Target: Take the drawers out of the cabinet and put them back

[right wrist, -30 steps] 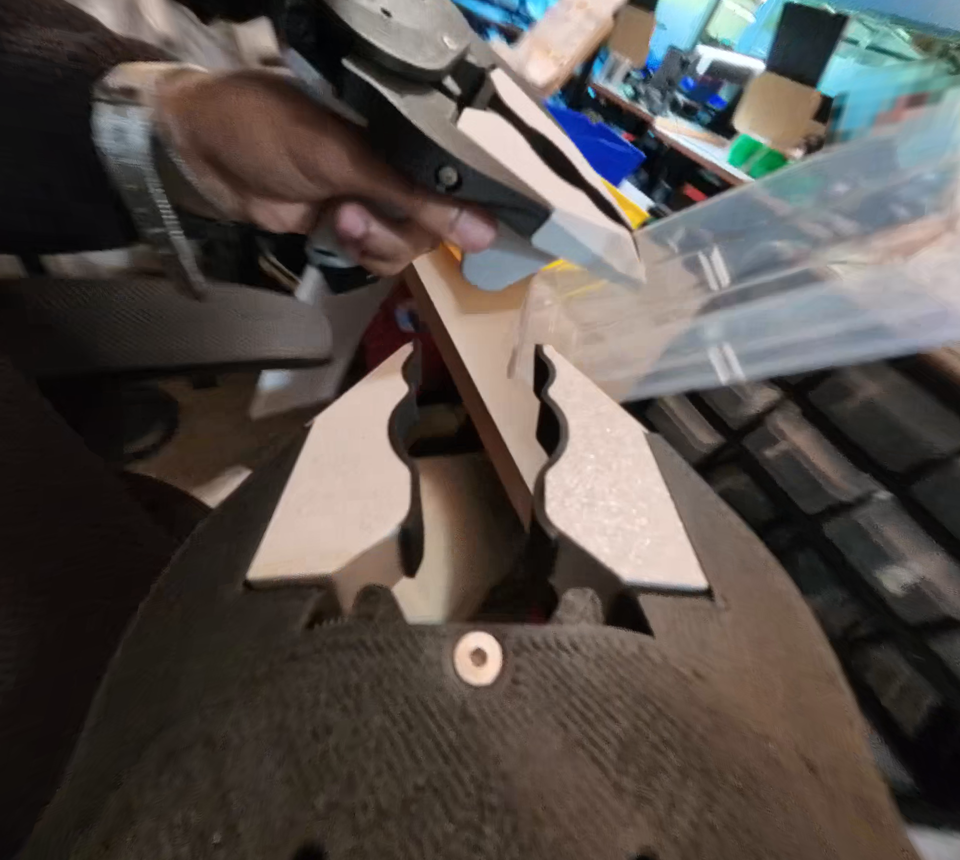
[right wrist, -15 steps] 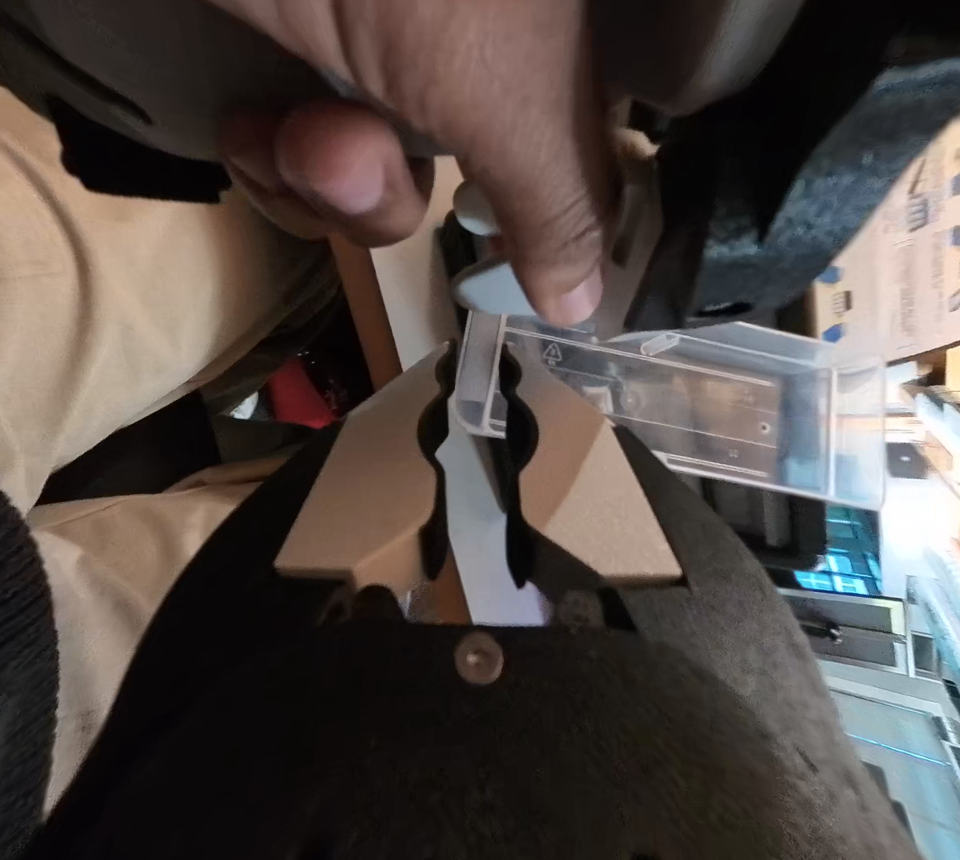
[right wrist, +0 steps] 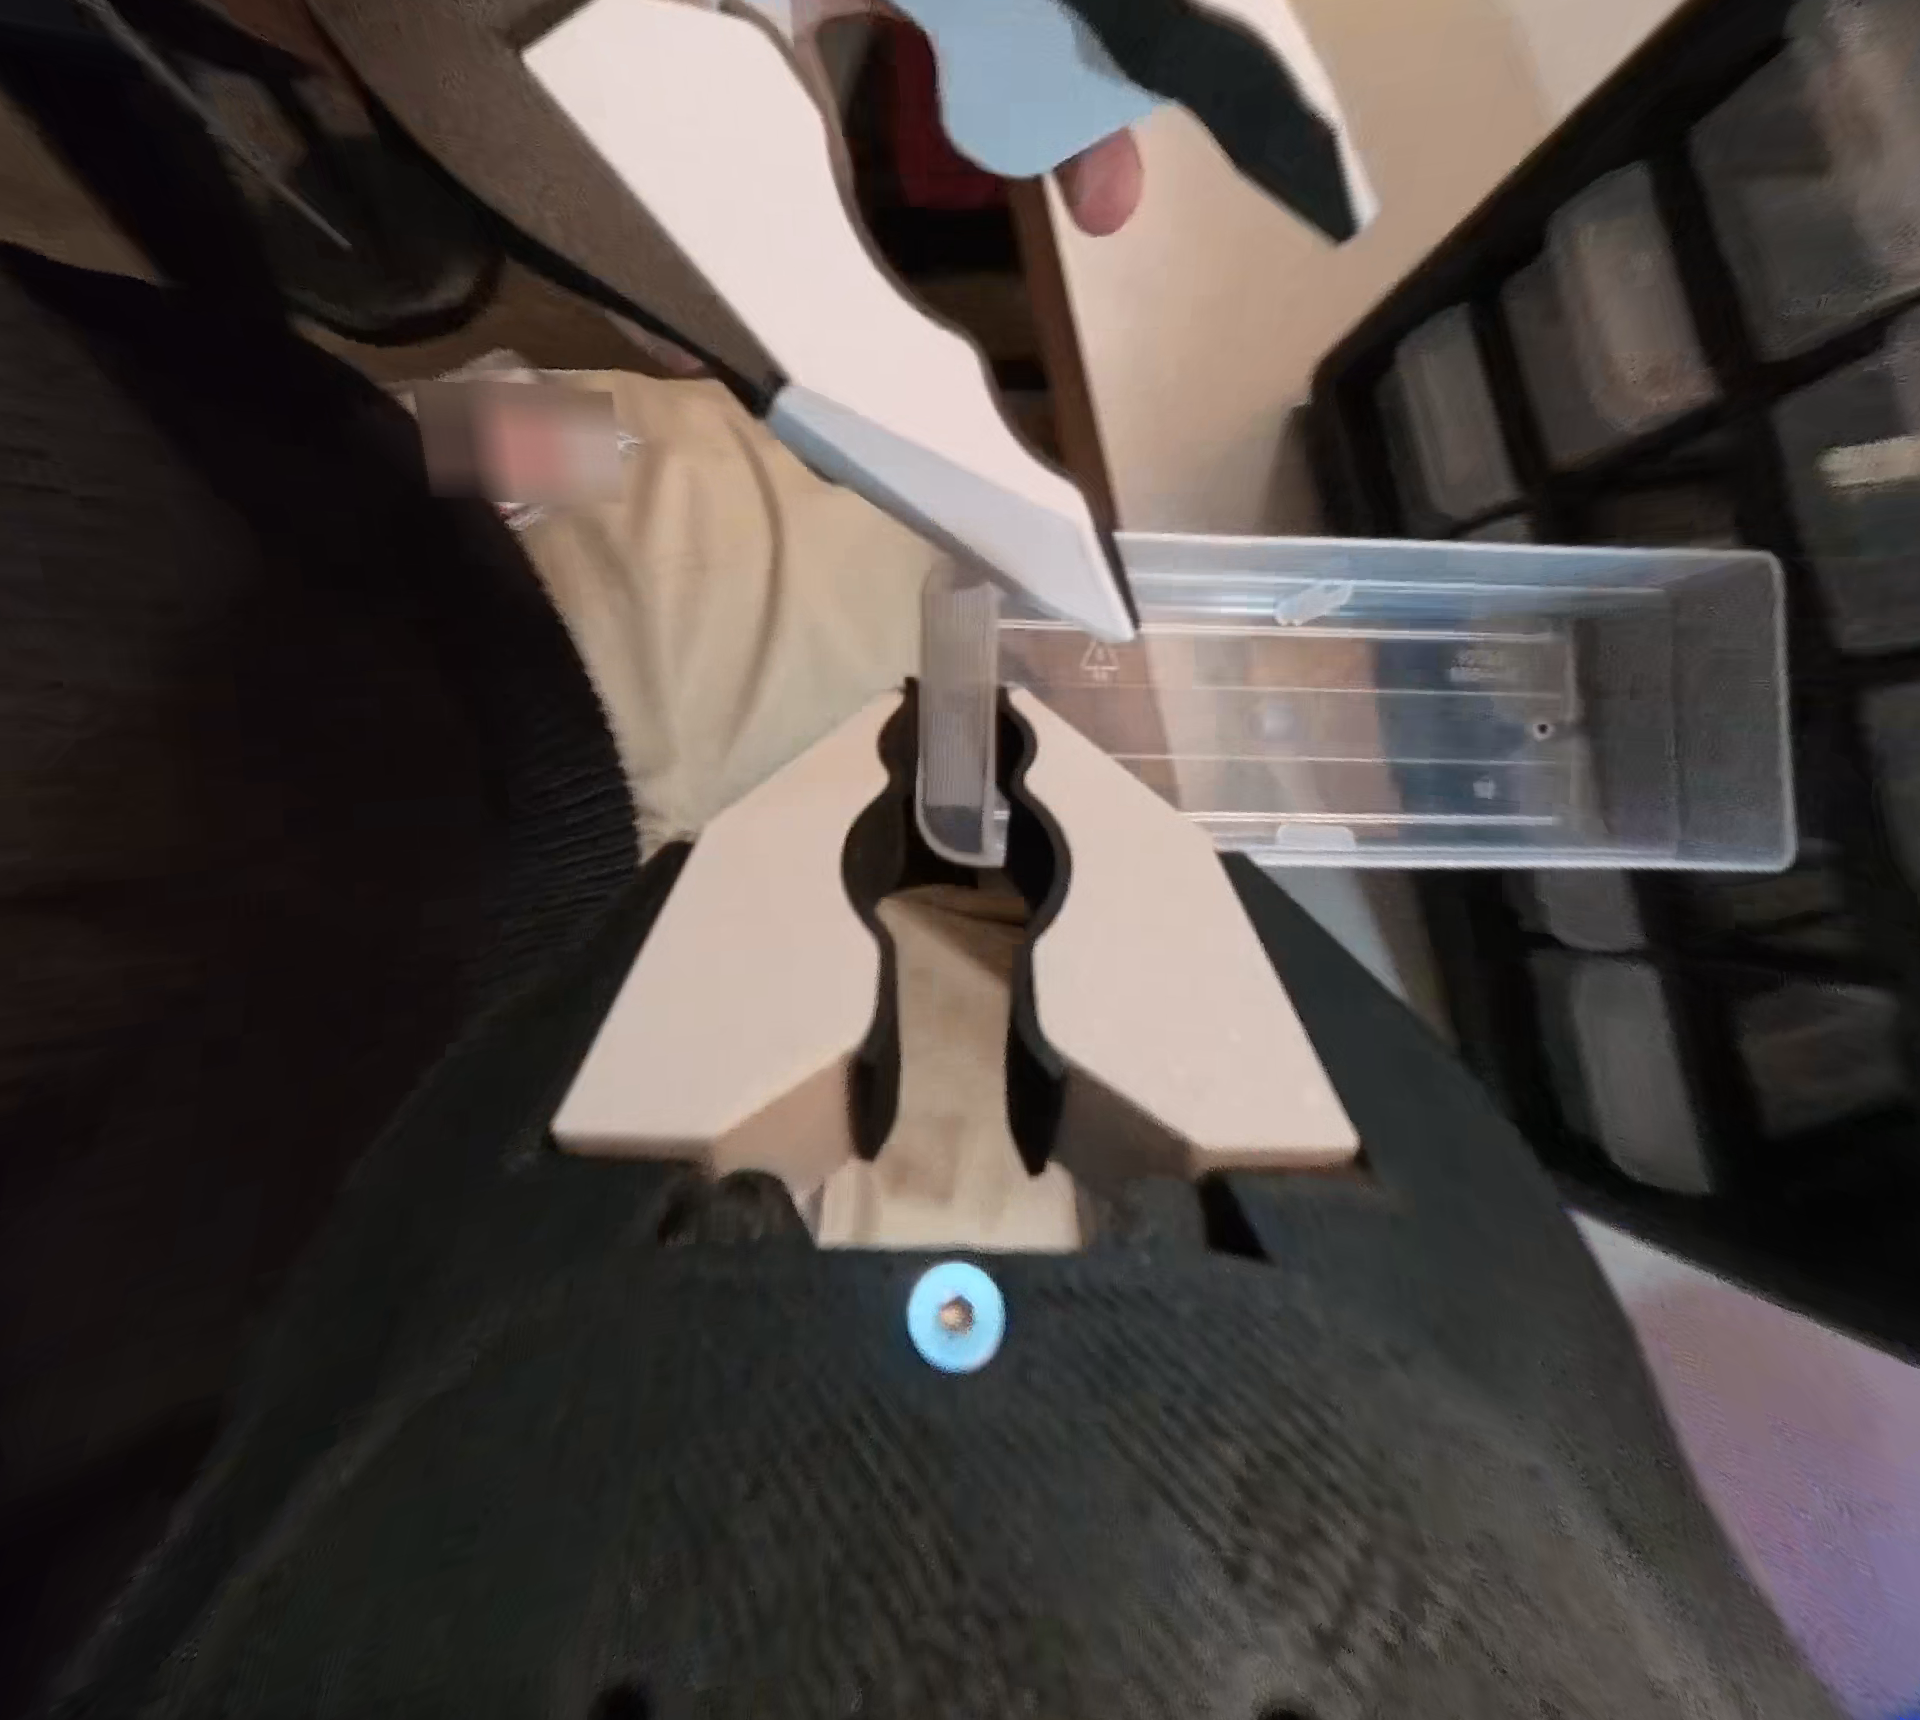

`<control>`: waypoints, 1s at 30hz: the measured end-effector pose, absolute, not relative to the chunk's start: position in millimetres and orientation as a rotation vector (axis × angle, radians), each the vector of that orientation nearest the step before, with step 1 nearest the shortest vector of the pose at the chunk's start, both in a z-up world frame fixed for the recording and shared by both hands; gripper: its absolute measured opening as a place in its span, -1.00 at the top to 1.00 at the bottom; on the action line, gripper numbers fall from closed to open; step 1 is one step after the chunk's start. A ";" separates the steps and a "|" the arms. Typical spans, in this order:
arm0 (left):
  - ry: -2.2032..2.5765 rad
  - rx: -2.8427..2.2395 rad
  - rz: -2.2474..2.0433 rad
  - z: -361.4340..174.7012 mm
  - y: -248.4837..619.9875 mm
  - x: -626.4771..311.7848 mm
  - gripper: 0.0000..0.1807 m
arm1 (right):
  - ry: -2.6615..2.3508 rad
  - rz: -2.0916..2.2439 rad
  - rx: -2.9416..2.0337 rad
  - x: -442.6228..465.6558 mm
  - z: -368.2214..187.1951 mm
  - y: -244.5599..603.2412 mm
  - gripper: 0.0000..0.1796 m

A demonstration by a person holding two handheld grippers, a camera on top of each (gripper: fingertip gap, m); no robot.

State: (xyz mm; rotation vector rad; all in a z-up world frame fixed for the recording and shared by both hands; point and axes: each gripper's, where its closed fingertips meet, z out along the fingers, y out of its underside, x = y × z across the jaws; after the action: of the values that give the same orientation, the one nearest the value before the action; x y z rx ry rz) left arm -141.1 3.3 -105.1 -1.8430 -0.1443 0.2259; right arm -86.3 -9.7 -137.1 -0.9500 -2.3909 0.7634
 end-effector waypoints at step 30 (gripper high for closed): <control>-0.294 -1.764 0.059 -105.8 -3.3 -167.9 0.11 | -2.670 0.845 -0.891 -129.4 -133.2 18.9 0.87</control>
State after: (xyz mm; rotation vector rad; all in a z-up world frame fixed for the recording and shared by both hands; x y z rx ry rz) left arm -167.9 -3.3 -105.8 -1.7642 -0.2935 0.0589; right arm -129.4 18.9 -133.2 -0.8910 -2.6700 0.8452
